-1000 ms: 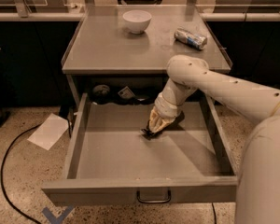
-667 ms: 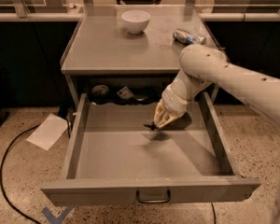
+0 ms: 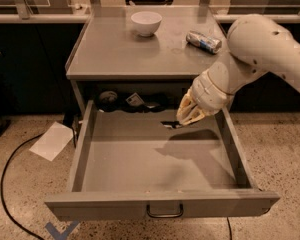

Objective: Pick rxbar chocolate from top drawer and place on counter

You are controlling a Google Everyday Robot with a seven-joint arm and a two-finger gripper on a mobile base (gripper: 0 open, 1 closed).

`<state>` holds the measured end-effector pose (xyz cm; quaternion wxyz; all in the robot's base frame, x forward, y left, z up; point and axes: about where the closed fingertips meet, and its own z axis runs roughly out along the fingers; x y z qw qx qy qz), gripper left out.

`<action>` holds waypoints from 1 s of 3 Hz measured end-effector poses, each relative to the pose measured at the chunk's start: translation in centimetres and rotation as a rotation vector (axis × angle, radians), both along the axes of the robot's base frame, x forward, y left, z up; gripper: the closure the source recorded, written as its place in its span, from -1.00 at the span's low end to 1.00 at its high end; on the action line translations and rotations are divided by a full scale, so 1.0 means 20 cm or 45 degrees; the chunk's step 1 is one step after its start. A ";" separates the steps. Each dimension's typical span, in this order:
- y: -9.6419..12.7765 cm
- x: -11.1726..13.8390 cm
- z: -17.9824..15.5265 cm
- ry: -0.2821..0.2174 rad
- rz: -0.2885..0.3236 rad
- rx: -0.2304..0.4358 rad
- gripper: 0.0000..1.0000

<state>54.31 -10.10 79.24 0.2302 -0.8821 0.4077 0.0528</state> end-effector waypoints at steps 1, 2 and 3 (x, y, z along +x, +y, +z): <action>-0.05 -0.03 0.28 -0.060 0.038 0.048 1.00; -0.11 -0.01 0.61 -0.160 0.089 0.078 1.00; -0.16 0.09 0.87 -0.257 0.114 0.089 1.00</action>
Offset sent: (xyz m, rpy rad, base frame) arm 0.0084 -0.0413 0.2142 0.0933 -0.2406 0.1135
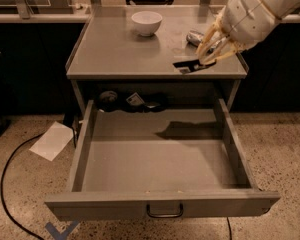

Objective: Pick rxbar chocolate from top drawer and place on counter

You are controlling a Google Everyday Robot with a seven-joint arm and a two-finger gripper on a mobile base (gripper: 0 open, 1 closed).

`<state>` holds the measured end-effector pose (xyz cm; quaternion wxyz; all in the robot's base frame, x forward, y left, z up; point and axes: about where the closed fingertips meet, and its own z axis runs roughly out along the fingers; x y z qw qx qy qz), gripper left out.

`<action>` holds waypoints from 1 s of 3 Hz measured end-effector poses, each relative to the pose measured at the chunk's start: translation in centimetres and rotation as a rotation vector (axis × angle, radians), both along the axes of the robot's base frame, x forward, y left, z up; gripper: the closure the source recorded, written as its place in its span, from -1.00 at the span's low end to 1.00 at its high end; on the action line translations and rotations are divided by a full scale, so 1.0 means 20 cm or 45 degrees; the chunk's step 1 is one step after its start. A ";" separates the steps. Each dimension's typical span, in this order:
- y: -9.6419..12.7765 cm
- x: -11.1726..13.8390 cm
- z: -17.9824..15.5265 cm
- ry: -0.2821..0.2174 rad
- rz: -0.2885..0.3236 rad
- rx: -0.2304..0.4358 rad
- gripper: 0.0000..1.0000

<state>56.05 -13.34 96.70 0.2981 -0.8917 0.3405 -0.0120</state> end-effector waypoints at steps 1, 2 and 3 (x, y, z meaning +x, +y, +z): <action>0.05 0.19 0.10 -0.047 0.045 -0.016 1.00; 0.38 0.54 0.10 -0.127 0.185 -0.043 1.00; 0.68 0.74 0.15 -0.229 0.273 -0.040 1.00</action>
Offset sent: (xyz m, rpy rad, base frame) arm 0.1764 0.1119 0.0793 -0.0360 -0.1941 0.2430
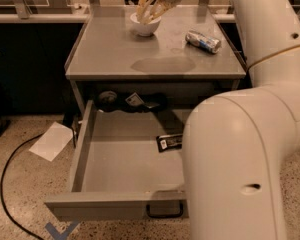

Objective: Pick rxbar chocolate from top drawer and place on counter

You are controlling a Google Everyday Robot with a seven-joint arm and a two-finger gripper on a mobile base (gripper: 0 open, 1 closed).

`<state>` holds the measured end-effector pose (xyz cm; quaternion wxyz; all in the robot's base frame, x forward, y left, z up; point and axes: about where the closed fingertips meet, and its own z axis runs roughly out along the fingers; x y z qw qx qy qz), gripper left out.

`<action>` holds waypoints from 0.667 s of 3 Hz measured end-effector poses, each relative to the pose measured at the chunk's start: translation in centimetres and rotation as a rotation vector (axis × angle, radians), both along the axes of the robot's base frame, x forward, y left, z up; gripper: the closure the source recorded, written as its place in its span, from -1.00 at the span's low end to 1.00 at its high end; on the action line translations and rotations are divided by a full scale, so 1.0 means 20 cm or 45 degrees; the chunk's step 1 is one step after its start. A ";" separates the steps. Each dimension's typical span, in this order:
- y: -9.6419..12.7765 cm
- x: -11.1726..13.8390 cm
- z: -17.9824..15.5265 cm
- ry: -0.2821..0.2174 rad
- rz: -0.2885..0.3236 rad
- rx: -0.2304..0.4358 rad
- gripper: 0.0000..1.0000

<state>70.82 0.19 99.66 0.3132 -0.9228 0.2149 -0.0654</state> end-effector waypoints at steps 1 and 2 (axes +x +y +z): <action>0.07 0.06 0.07 -0.064 0.002 0.038 0.70; 0.11 0.08 0.07 -0.075 0.002 0.049 0.23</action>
Offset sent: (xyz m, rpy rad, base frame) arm 0.0099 0.0170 0.0120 0.0219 -0.0424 0.0098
